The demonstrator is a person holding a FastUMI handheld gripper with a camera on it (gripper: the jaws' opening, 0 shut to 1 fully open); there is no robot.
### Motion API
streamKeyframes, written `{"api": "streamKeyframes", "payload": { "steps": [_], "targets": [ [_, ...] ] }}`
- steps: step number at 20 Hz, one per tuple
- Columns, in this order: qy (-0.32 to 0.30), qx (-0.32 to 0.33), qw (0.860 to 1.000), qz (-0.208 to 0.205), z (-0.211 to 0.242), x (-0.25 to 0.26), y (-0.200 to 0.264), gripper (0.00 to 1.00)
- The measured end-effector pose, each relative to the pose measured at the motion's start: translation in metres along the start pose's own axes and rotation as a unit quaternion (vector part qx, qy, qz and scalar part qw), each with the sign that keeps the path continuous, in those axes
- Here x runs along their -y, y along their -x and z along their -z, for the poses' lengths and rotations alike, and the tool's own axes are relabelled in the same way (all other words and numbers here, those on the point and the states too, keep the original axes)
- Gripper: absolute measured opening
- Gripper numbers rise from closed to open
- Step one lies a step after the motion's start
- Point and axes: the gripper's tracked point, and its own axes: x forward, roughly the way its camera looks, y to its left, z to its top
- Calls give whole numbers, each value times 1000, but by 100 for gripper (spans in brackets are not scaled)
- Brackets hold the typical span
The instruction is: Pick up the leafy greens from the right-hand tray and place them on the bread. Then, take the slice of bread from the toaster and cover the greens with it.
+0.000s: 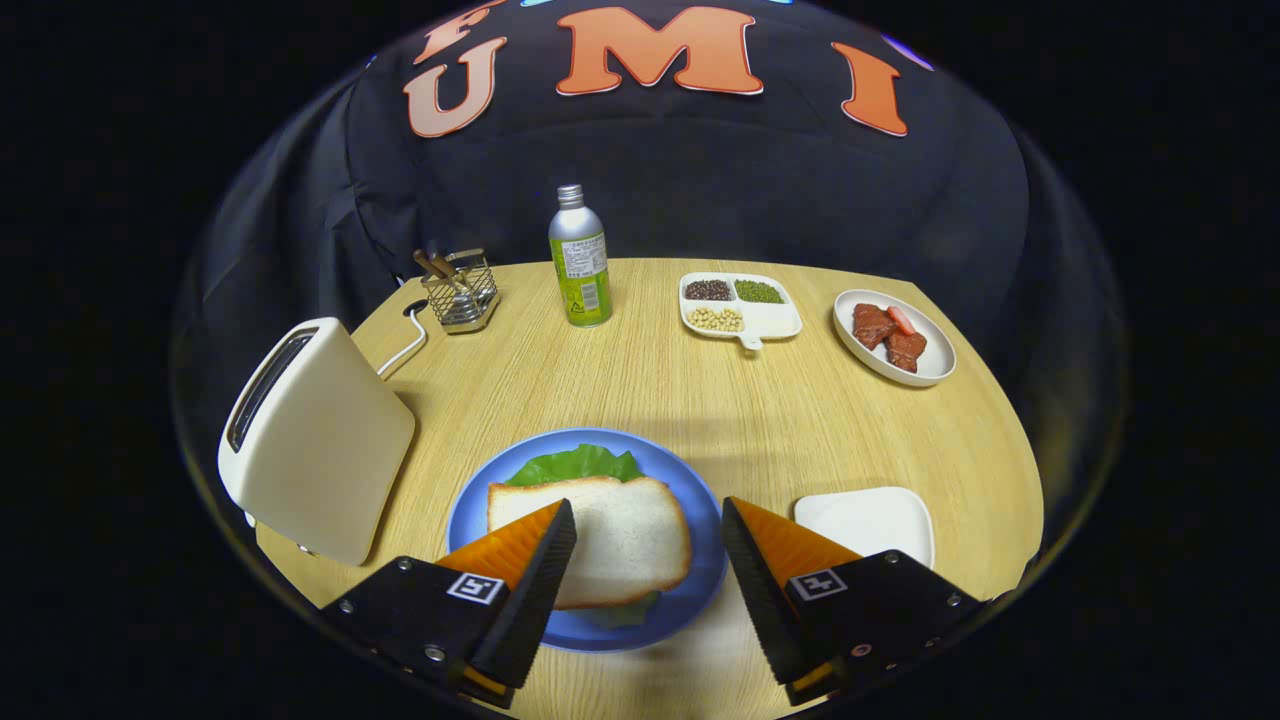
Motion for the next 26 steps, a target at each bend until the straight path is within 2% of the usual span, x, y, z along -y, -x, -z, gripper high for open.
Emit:
{"api": "streamKeyframes", "payload": {
  "steps": [2, 3, 8, 16, 21, 26],
  "targets": [
    [-1, 8, 1000, 8, -7, 14, 7, 97],
    [-5, 12, 1000, 10, -11, 20, 12, 98],
    [-14, 43, 998, 33, -34, 62, 46, 98],
    [-30, 140, 987, 71, -97, 119, 129, 98],
    [-19, 197, 976, 87, -138, 131, 175, 98],
    [-12, 242, 967, 81, -168, 121, 212, 98]
  ]
}}
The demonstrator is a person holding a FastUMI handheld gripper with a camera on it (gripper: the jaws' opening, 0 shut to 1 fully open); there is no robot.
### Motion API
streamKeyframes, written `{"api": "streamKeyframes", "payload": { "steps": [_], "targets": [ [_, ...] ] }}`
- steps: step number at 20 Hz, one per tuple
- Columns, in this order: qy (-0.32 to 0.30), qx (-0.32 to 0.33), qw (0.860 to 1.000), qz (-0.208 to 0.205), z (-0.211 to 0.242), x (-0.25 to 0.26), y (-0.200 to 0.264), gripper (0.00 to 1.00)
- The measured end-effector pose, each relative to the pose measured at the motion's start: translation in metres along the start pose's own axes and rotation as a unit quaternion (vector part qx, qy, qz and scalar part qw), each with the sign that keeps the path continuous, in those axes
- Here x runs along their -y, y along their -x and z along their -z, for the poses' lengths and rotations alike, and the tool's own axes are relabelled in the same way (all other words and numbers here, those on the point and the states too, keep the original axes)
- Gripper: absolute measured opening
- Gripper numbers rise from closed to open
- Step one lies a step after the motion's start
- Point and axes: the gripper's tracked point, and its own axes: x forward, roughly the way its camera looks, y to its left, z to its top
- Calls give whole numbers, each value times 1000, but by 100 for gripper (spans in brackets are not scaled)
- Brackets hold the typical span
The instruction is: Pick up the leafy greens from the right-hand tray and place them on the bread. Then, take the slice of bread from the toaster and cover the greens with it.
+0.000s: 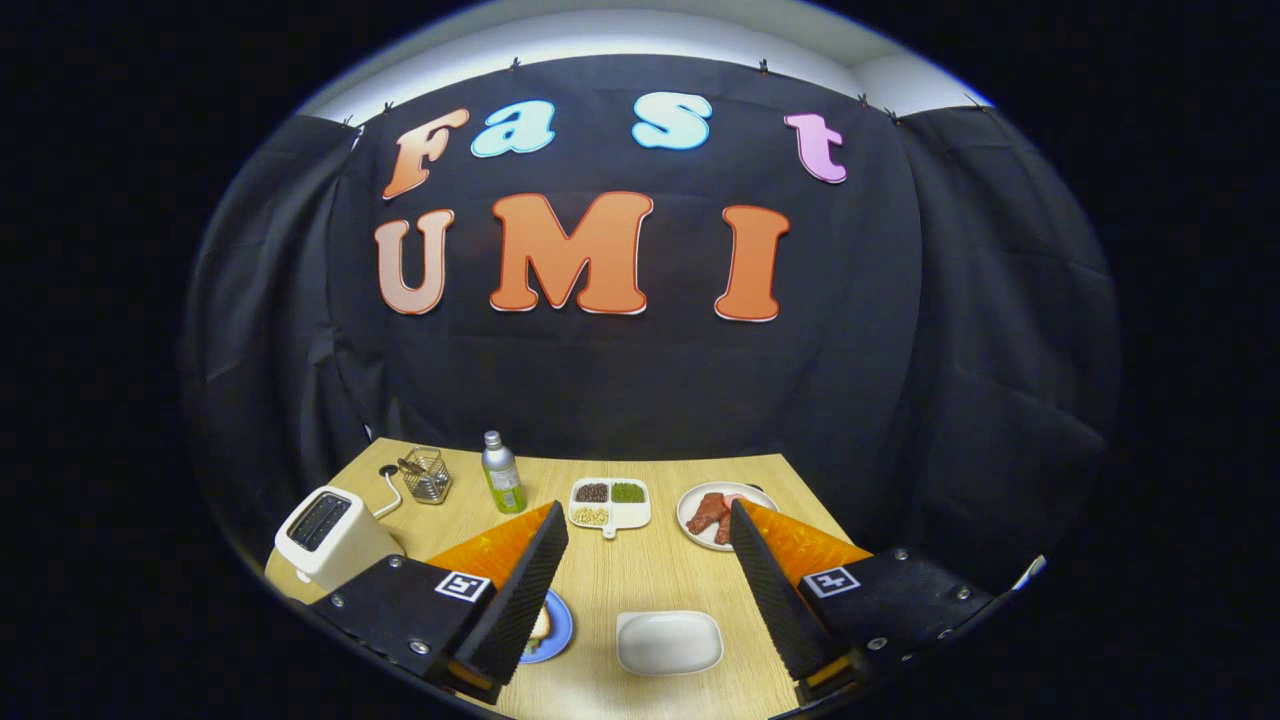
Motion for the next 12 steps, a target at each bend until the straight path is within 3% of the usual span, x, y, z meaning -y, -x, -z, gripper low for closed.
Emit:
{"api": "streamKeyframes", "payload": {
  "steps": [6, 12],
  "targets": [
    [-18, 31, 999, -9, -27, -9, 14, 98],
    [-35, 25, 999, -1, -21, -1, 15, 98]
  ]
}}
